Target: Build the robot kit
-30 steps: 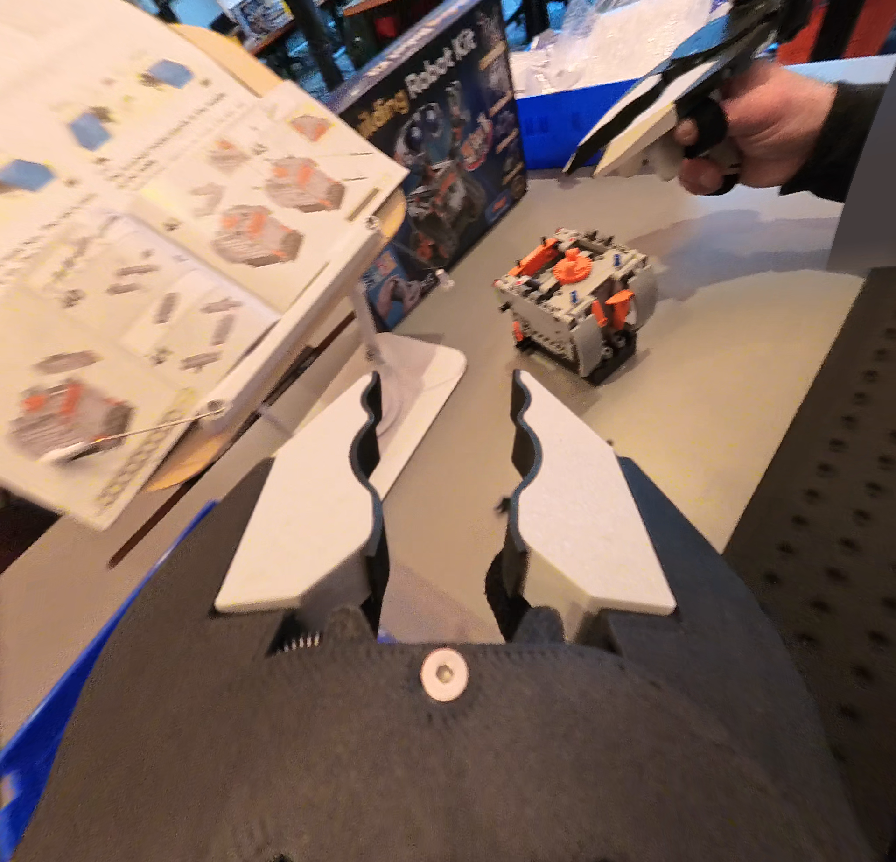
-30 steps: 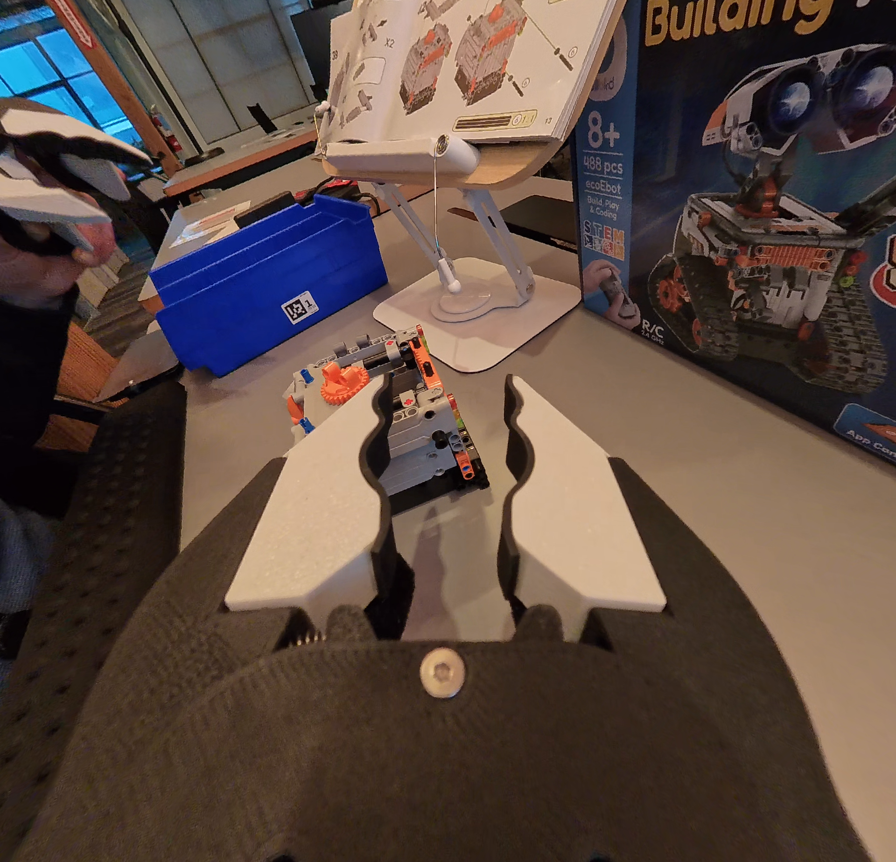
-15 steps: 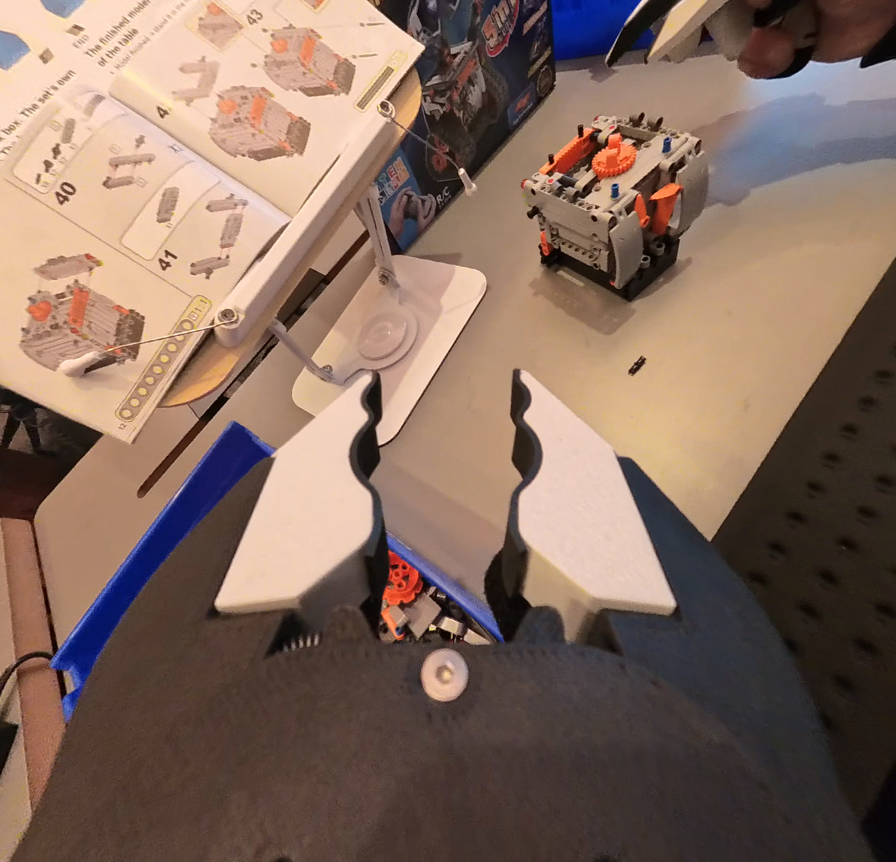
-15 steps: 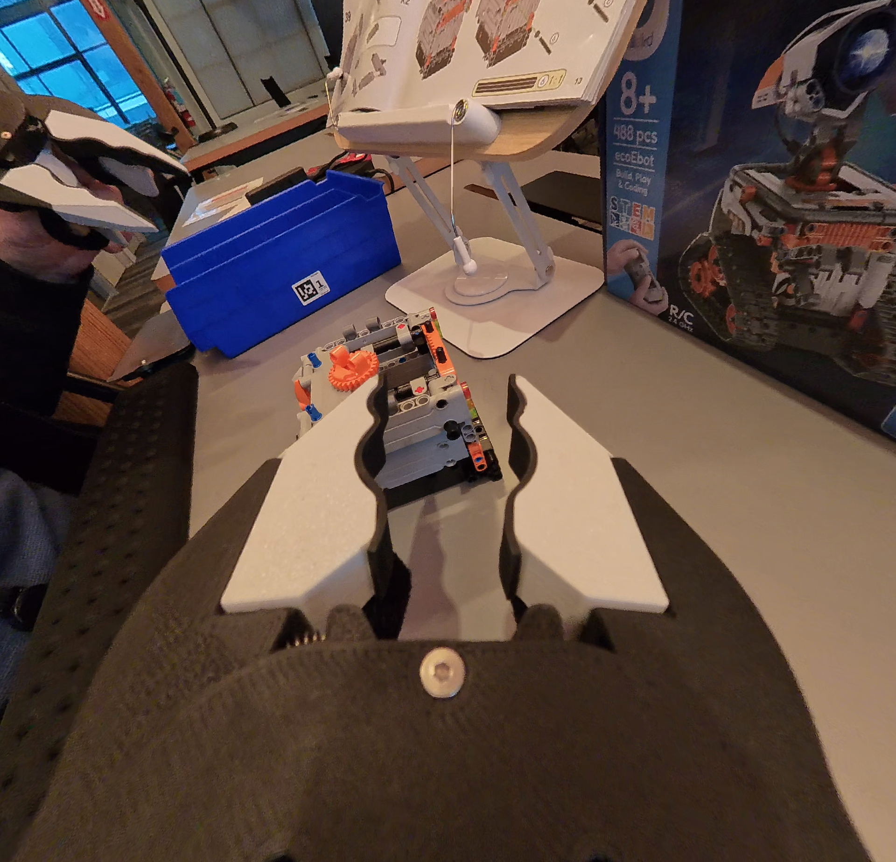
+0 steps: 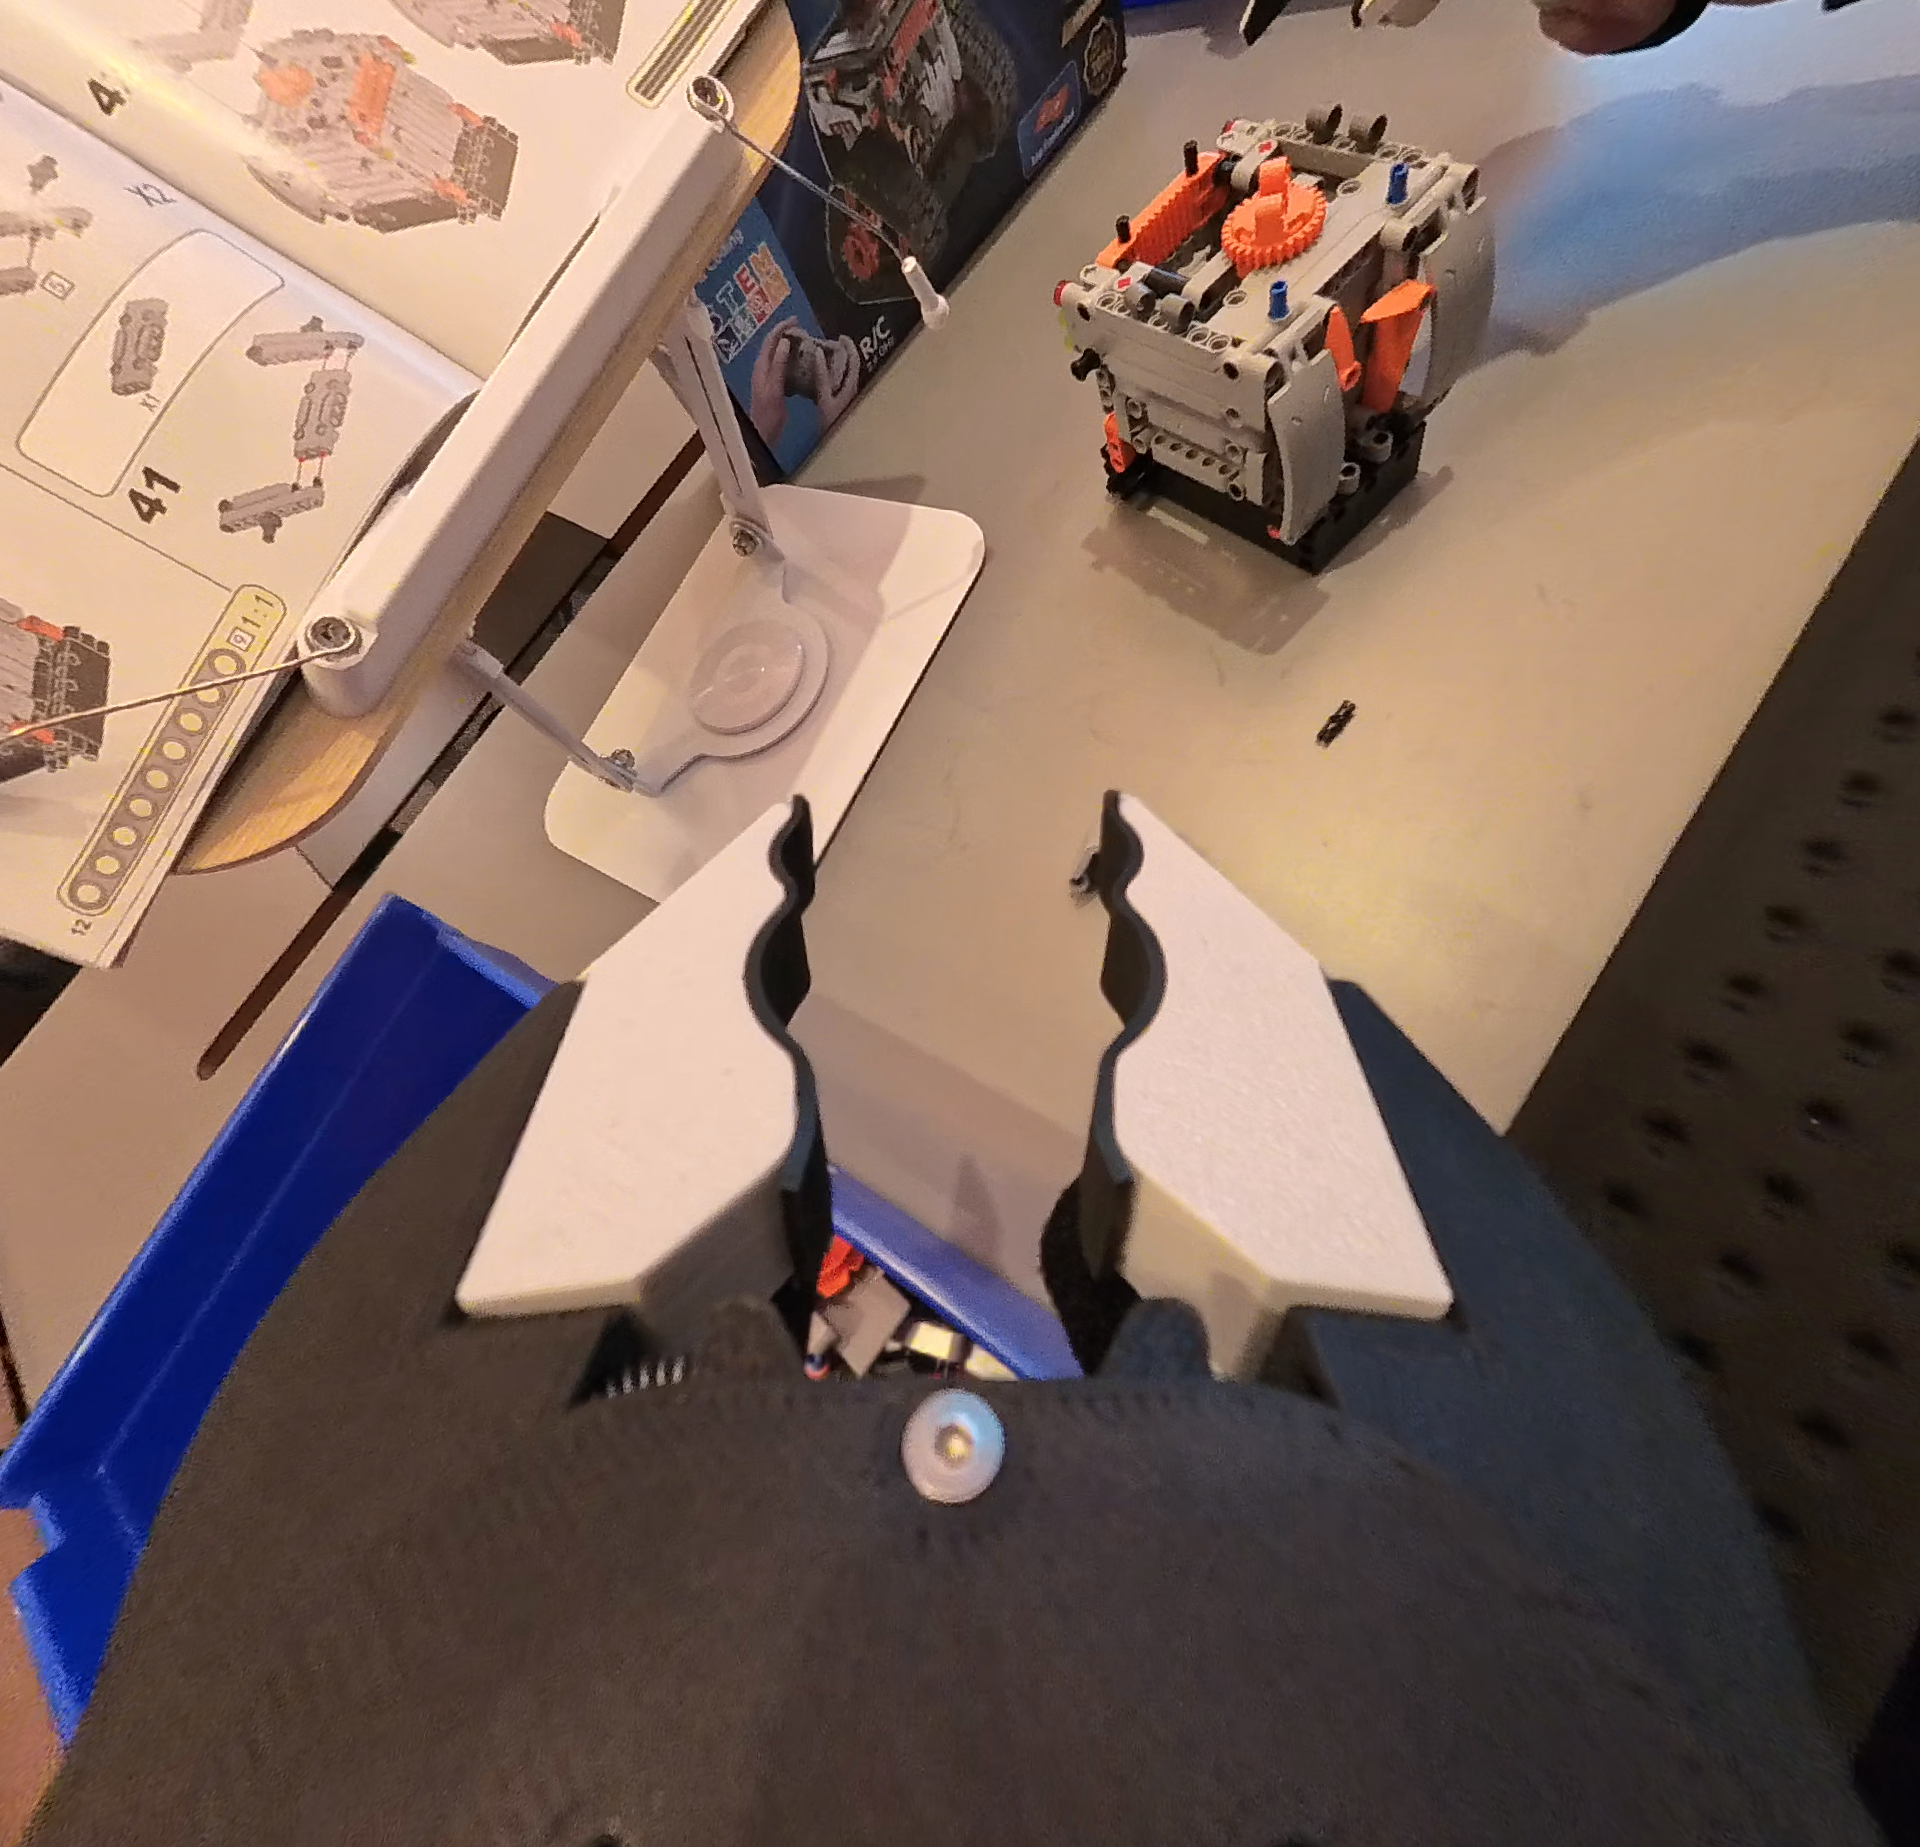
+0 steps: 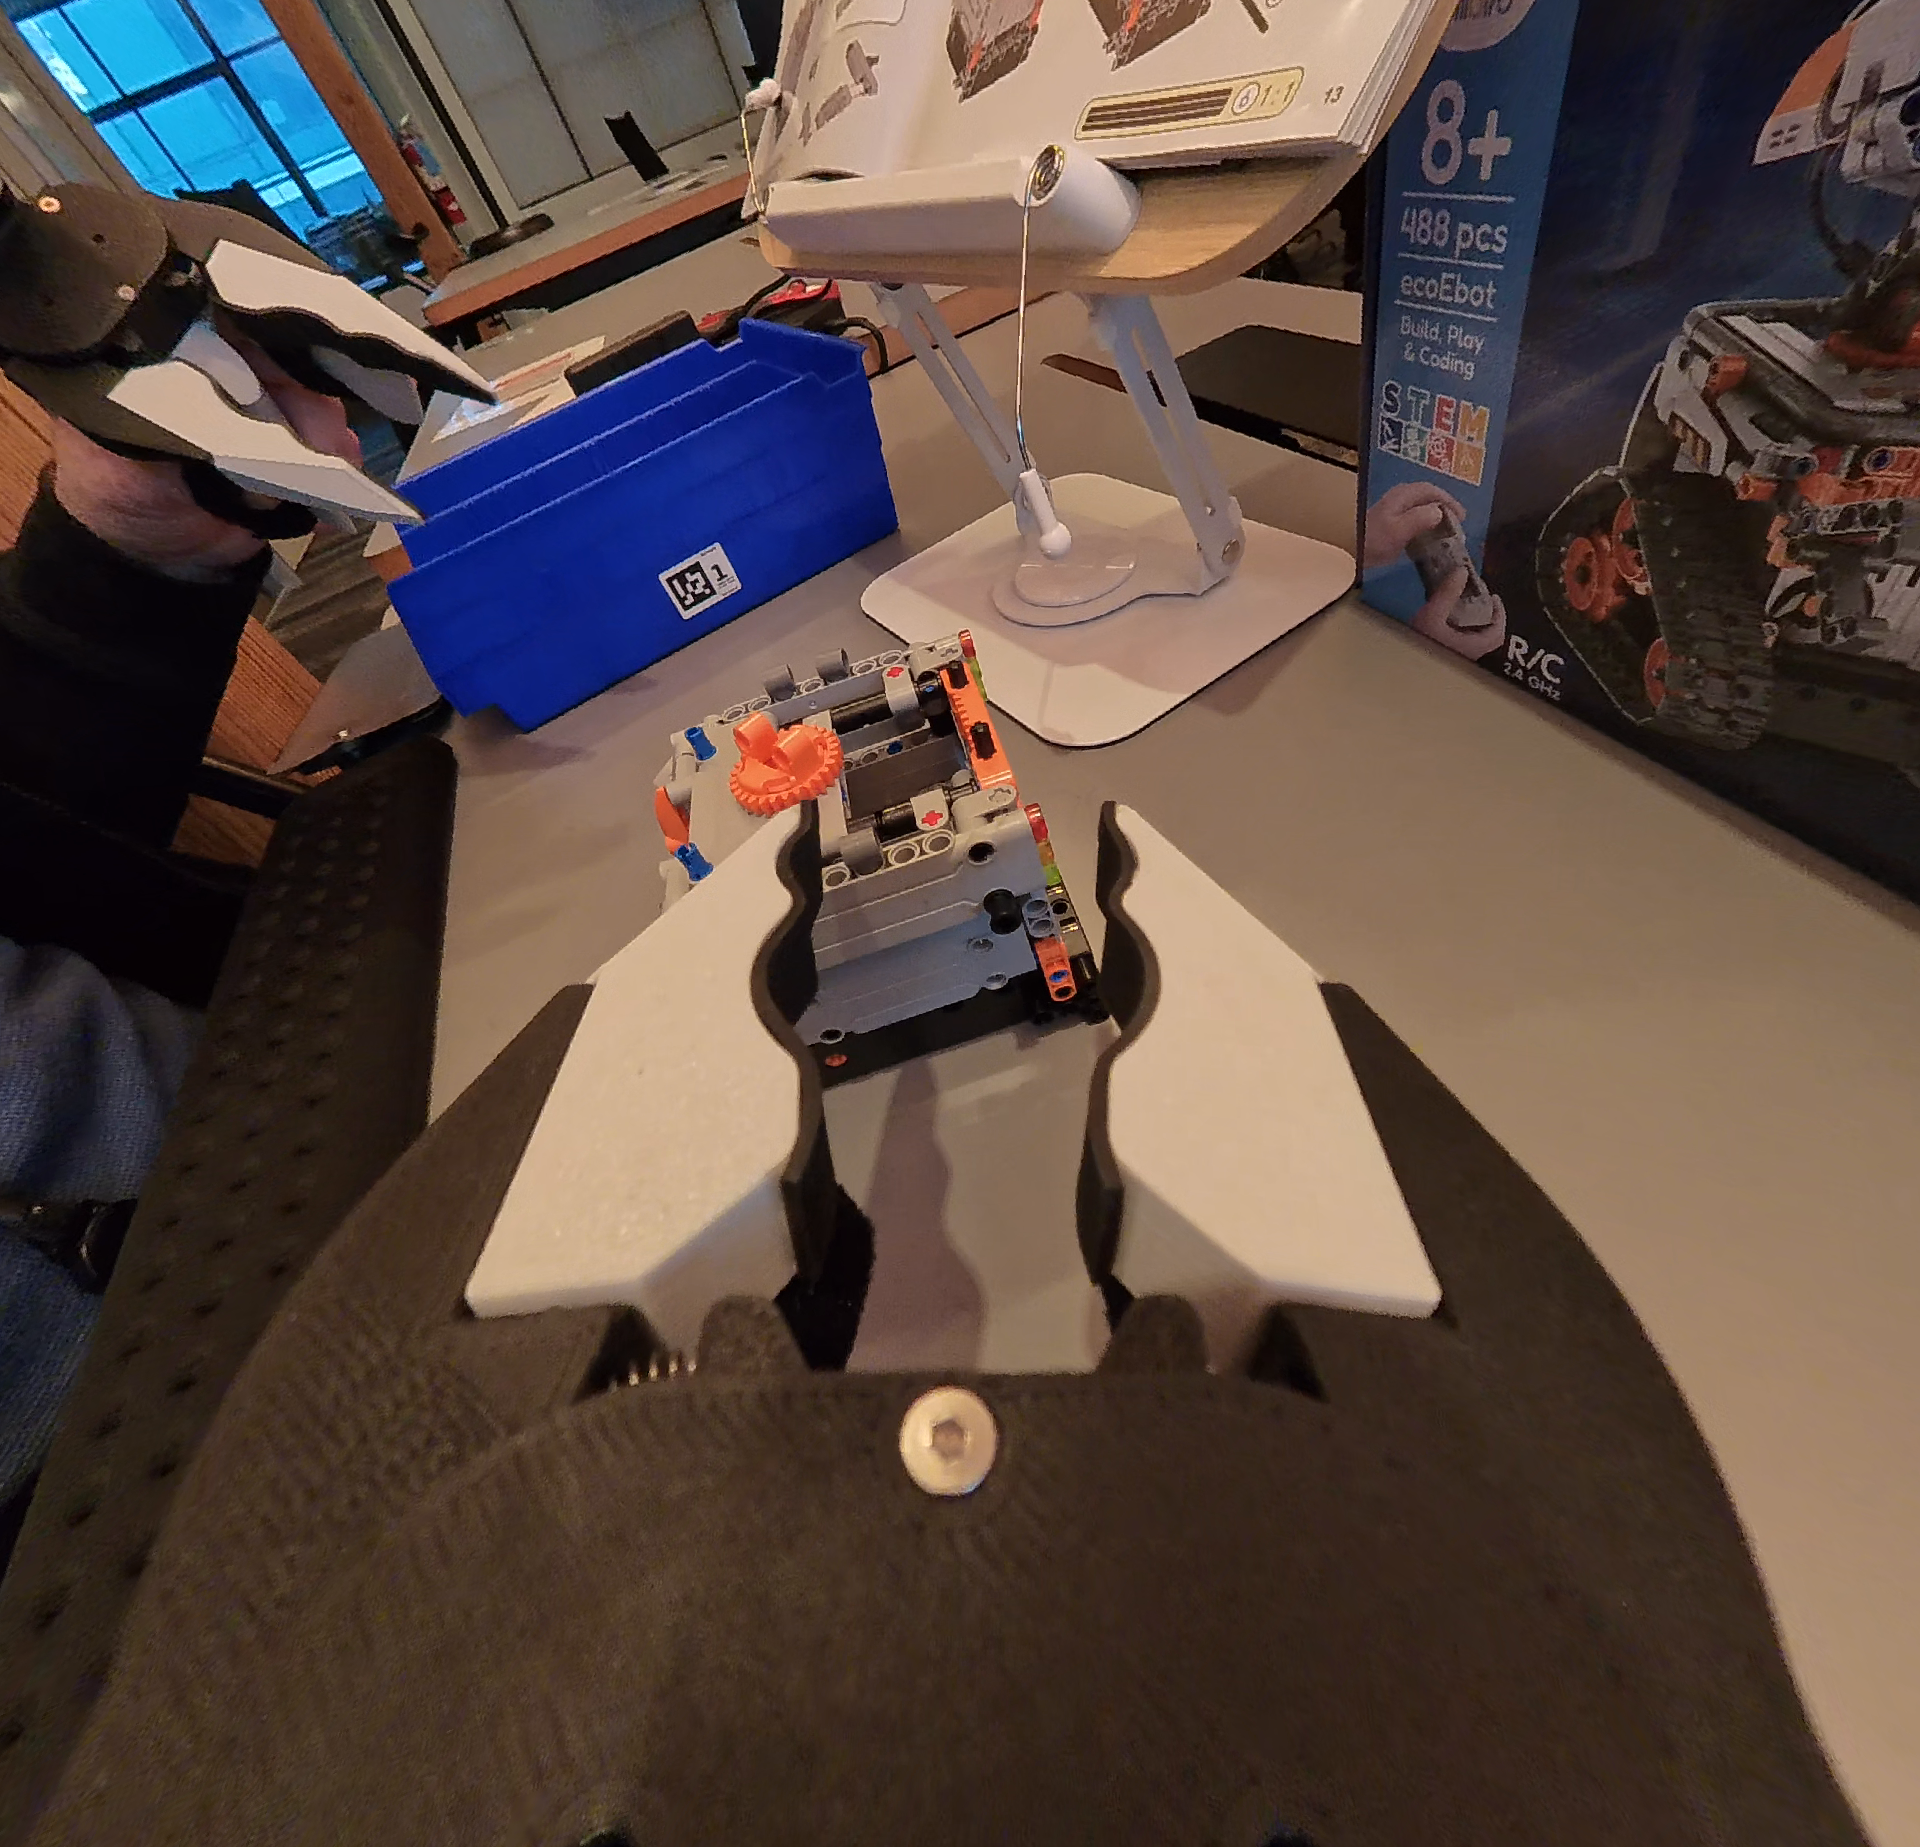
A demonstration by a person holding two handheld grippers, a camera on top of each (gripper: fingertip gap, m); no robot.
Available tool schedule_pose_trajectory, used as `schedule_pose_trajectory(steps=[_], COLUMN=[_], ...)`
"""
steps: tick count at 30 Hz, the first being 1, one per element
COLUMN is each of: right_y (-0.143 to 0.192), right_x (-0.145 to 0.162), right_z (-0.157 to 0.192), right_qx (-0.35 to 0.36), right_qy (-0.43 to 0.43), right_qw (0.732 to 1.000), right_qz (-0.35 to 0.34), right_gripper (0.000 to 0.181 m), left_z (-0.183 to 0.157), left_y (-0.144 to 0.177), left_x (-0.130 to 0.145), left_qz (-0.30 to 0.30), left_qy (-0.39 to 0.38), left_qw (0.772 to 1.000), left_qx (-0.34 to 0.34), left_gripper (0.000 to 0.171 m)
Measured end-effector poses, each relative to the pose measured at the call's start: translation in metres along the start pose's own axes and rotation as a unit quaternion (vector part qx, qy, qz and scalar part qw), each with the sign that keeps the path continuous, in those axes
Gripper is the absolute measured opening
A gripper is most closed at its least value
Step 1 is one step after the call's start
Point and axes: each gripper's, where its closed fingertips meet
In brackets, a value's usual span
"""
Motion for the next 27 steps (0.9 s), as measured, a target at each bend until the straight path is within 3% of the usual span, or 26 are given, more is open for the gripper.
schedule_pose_trajectory(steps=[16,20,27], right_y=[-0.002,0.001,0.003], right_x=[0.001,-0.004,-0.005], right_z=[0.001,0.010,0.066], right_qx=[0.000,0.000,-0.043], right_qy=[0.014,0.053,0.184], right_qw=[1.000,0.999,0.982], right_qz=[-0.001,-0.010,0.003], right_gripper=[0.048,0.044,0.038], left_z=[0.014,0.032,0.093], left_y=[0.008,0.024,0.076], left_x=[0.016,0.026,0.062], left_qz=[0.014,0.029,0.095], left_qy=[0.000,0.001,-0.004], left_qw=[1.000,0.999,0.990], left_qx=[-0.007,-0.028,-0.102], left_gripper=[0.052,0.051,0.046])
Point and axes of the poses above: each gripper's, where its closed fingertips meet, y back along the fingers, x out of its underside, z = x × y across the jaws, and after that the axes turned 11 degrees about -y, right-handed
